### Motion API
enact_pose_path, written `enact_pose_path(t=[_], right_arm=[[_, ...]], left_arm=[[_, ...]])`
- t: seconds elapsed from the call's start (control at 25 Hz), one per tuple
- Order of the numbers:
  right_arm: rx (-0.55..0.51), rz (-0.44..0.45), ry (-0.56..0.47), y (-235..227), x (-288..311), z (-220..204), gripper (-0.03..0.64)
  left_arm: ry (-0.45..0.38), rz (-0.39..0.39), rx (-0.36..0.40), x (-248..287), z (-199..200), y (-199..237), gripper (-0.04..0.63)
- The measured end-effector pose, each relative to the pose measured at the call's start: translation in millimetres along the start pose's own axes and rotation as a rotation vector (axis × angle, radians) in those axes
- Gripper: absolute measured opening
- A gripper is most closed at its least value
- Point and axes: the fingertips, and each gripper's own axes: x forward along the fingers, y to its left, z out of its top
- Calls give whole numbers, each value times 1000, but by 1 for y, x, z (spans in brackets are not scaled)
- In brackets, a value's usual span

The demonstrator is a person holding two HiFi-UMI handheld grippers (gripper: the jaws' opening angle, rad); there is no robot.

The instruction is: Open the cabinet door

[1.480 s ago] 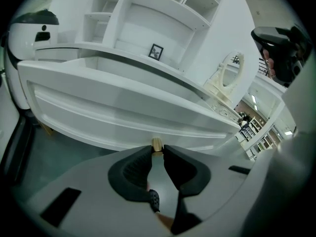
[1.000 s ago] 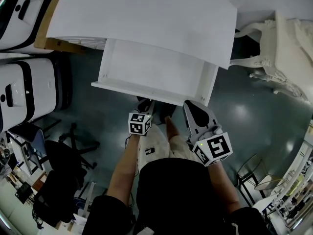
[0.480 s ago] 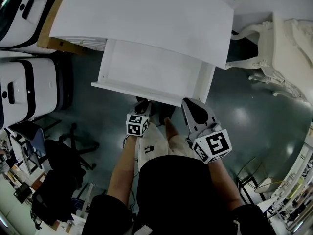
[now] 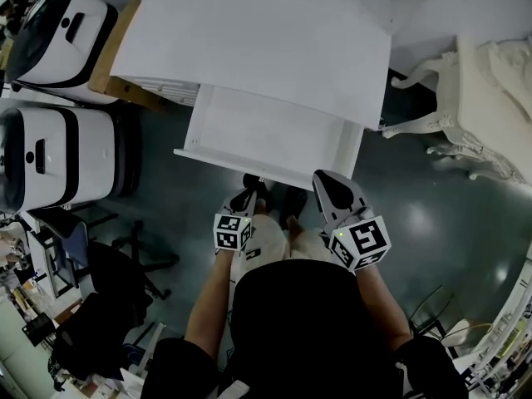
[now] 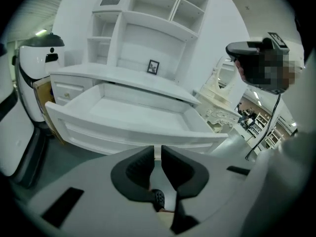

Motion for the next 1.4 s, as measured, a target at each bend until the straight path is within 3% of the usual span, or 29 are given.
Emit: enact_pose_path(t=[0.48, 1.0, 1.4], right_arm=[[-53, 5, -64, 4, -11, 33, 18], [-64, -22, -148, -1, -23, 76, 18], [-91, 12, -217, 12, -38, 104, 17]], left_arm=[[-174, 2, 13, -40, 83, -20, 34], [-406, -85, 16, -92, 204, -60, 29], [-493, -89, 78, -131, 262, -88, 29]])
